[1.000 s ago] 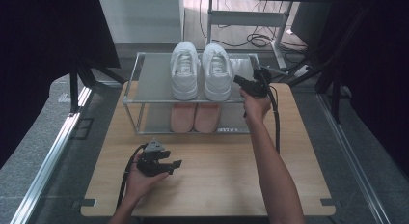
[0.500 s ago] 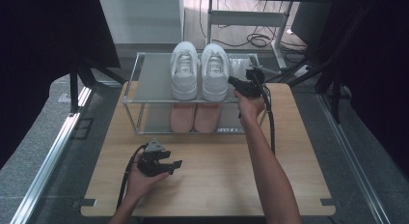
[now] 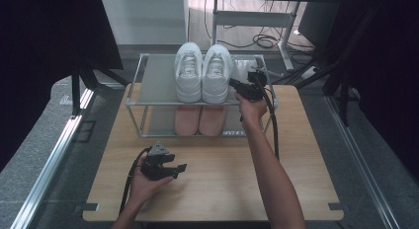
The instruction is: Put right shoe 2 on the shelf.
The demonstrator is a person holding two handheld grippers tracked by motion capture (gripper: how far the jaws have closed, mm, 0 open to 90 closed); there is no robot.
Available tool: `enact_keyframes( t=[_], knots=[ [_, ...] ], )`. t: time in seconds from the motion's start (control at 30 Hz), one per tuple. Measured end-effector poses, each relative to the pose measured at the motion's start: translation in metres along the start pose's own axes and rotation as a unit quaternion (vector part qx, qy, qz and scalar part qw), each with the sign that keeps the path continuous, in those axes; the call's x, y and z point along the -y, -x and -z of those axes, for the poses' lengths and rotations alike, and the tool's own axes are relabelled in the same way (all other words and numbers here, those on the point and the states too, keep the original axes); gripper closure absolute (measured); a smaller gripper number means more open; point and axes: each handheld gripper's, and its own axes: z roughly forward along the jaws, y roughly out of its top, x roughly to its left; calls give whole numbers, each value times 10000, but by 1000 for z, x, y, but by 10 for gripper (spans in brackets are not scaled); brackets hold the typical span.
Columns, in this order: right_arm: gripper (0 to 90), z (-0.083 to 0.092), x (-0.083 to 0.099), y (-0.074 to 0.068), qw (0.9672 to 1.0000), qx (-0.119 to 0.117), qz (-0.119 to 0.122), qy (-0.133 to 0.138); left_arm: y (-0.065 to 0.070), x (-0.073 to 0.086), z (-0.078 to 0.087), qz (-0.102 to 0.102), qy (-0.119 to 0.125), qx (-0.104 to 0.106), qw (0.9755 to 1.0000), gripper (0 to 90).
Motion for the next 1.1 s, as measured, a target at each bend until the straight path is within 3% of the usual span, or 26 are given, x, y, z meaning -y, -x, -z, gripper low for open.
enact_keyframes(
  t=[0.23,0.47,0.7,1.1],
  knots=[
    [900,7,2,3,9999,-134,-55,95,-1,0,1,12,3,-13,10000,370],
    [779,27,5,6,9989,-317,115,331,-1,1,2,26,32,-38,10000,370],
    [742,49,10,13,9974,-523,207,441,-3,2,4,49,53,-87,9999,370],
    [696,89,38,27,9942,-795,434,585,-11,2,12,166,175,-215,9995,371]
  ],
)
